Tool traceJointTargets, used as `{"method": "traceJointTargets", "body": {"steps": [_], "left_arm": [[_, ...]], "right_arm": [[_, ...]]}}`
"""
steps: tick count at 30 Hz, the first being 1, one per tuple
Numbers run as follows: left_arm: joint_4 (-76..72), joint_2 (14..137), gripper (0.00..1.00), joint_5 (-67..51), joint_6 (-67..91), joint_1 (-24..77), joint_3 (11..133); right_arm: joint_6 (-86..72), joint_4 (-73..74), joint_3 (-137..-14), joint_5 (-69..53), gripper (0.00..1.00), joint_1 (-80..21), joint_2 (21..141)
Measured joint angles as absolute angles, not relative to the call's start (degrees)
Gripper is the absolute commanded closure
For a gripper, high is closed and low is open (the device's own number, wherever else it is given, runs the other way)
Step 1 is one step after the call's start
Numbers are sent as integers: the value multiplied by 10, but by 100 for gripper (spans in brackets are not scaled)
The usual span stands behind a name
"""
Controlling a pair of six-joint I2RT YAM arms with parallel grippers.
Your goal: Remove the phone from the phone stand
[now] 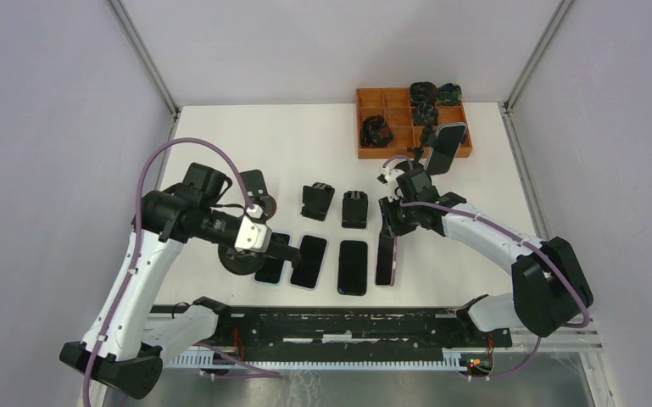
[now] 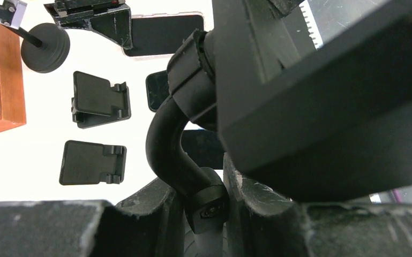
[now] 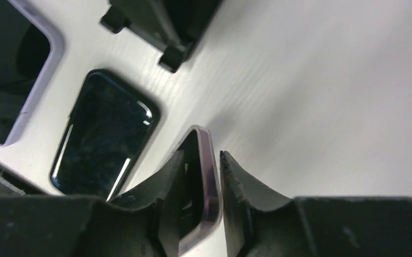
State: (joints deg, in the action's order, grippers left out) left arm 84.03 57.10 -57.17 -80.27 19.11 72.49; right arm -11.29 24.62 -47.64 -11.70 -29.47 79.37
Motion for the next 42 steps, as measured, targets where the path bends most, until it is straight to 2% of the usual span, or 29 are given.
{"method": "traceJointTargets", "body": {"steps": [5, 9, 11, 13, 20, 26, 34, 42], "left_arm": [[839, 574, 98, -573, -803, 191, 725], [839, 574, 98, -574, -803, 191, 725], [839, 574, 98, -574, -803, 191, 725], [839, 574, 98, -575, -803, 191, 725], [835, 577, 98, -577, -802, 191, 725], [828, 587, 98, -577, -802, 191, 725], [826, 587, 98, -577, -802, 191, 725], [825, 586, 98, -576, -795, 191, 729]], "right_arm": [[-107, 229, -474, -60, 47, -288, 792], [-107, 233, -477, -34, 42, -288, 784], [-110, 237, -482, -32, 36, -288, 775], [-118, 243, -493, -40, 25, -288, 756], [-165, 224, -587, -153, 16, -351, 667], [-228, 121, -660, -301, 2, -458, 641], [-246, 86, -739, -360, 4, -574, 699], [-224, 129, -780, -359, 25, -632, 768]]}}
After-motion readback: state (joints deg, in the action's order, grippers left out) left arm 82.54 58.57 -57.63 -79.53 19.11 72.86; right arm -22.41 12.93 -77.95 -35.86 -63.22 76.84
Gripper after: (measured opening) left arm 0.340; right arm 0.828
